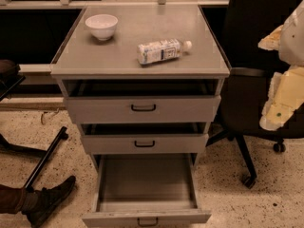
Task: Place blue plastic bottle into bottom drawer
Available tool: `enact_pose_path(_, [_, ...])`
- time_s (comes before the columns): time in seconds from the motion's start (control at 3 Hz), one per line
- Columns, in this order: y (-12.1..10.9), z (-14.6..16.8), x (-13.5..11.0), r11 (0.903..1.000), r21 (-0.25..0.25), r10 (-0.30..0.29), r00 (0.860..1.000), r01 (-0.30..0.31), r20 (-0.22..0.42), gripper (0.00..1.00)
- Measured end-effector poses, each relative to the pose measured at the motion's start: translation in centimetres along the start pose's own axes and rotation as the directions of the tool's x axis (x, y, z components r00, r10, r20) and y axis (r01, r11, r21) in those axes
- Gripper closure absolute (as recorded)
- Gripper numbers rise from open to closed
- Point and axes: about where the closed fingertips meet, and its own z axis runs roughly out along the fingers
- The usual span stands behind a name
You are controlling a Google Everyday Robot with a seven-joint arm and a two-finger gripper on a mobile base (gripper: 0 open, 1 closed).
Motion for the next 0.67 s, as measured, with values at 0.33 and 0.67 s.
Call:
enact_pose_path(0.33, [0.0,0.0,0.0,1.0,0.0,0.0,1.0,0.0,0.0,0.0])
enact_pose_path(0.67, [-0.8,0.41,-0.84,0.9998,0.011,-0.018,1.0,0.017,0.014,0.0])
